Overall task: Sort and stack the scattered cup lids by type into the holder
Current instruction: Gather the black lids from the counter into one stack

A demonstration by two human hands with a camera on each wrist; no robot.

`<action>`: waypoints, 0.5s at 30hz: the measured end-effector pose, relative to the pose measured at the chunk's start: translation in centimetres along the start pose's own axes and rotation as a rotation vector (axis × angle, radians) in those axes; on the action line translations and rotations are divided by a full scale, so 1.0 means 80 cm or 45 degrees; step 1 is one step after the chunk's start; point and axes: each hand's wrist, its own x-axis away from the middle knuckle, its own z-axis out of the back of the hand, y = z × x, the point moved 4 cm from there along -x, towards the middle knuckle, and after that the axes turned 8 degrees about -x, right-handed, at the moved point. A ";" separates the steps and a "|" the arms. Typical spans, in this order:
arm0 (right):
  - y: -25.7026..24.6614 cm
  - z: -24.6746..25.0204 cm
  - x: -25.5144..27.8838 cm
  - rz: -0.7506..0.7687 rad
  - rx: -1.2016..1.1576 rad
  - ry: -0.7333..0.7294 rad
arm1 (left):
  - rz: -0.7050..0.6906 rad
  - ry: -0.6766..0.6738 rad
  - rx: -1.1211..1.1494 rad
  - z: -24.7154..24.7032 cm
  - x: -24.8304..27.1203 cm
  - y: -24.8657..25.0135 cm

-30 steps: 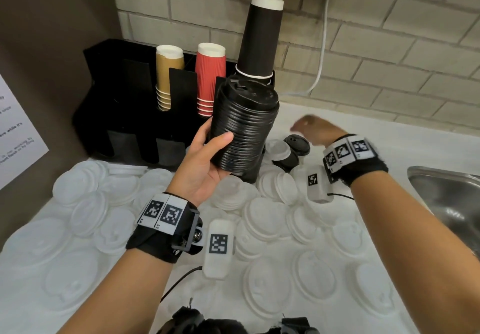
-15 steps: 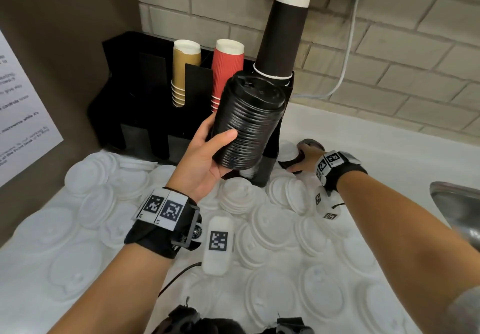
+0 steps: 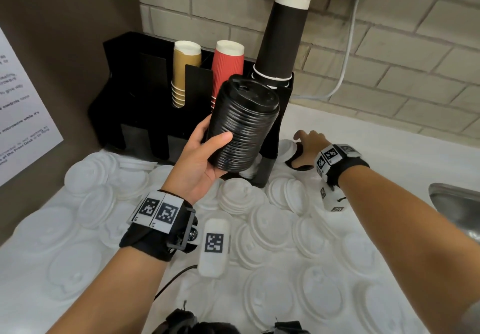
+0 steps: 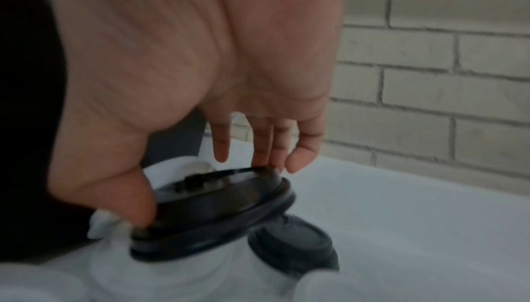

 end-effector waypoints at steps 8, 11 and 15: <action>0.005 0.076 0.045 -0.163 0.143 0.263 | -0.002 -0.051 -0.010 -0.007 0.002 0.000; 0.004 0.110 0.076 0.040 -0.796 0.531 | 0.005 -0.065 -0.007 -0.013 0.003 -0.001; -0.041 0.142 0.130 0.527 -1.522 0.455 | 0.022 -0.078 0.001 -0.021 0.002 -0.006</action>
